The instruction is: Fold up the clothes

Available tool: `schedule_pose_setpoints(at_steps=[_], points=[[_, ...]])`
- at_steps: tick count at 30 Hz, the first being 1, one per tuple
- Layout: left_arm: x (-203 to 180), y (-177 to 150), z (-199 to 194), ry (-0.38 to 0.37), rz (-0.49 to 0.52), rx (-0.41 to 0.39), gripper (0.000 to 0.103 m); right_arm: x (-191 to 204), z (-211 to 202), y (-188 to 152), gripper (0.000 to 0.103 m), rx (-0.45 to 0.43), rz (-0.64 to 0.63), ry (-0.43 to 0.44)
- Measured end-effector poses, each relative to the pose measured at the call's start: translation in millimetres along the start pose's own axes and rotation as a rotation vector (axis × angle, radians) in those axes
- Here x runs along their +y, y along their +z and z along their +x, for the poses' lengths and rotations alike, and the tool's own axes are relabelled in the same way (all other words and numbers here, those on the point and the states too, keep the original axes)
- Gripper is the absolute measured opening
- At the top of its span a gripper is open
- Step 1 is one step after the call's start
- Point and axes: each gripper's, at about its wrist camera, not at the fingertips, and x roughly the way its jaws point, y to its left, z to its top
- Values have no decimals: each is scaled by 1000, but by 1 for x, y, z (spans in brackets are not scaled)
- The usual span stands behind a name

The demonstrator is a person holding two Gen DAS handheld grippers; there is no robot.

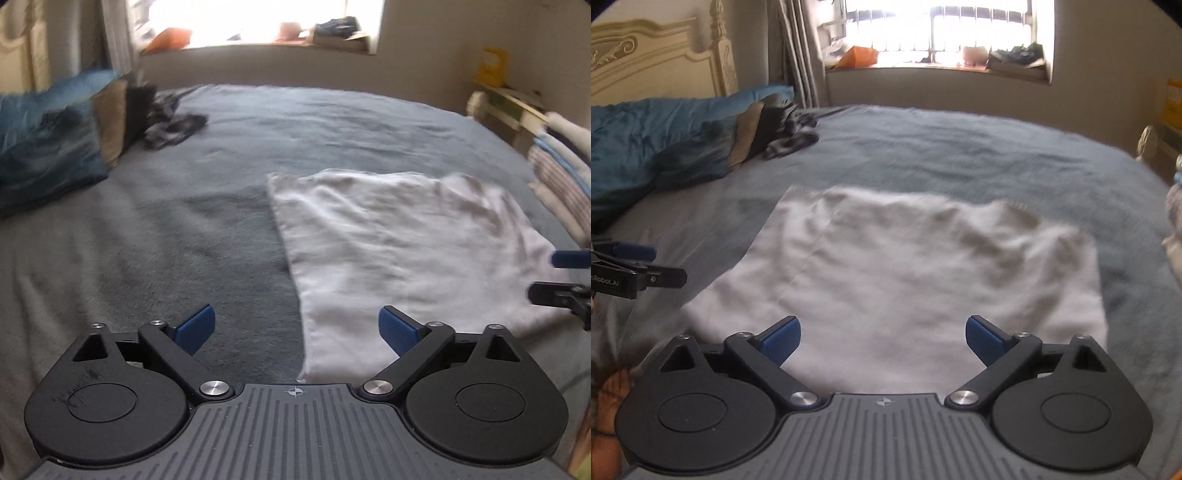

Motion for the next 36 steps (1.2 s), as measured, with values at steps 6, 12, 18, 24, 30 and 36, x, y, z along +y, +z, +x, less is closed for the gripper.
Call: schedule_pose_setpoints(at_steps=[6,12,18,24,30,36], points=[[-36,1,3,-173,153,-60,57,-9,3,-19,59,51,109,24],[-58,-24,35,-187,236,61,46,-32,6,-32,38,60,221,-15],[-47,-36,48,-133,179,128,45,-78,1,-63,33,51,339,-147],[-41,-38,51,-103,159,138,46,-132,-18,-88,32,-6,539,-252],[-42,-38,49,-87,166,132,47,-164,-42,-97,32,-117,707,-266],[-42,-38,49,-78,167,127,49,-141,-29,-71,32,-143,599,-139]])
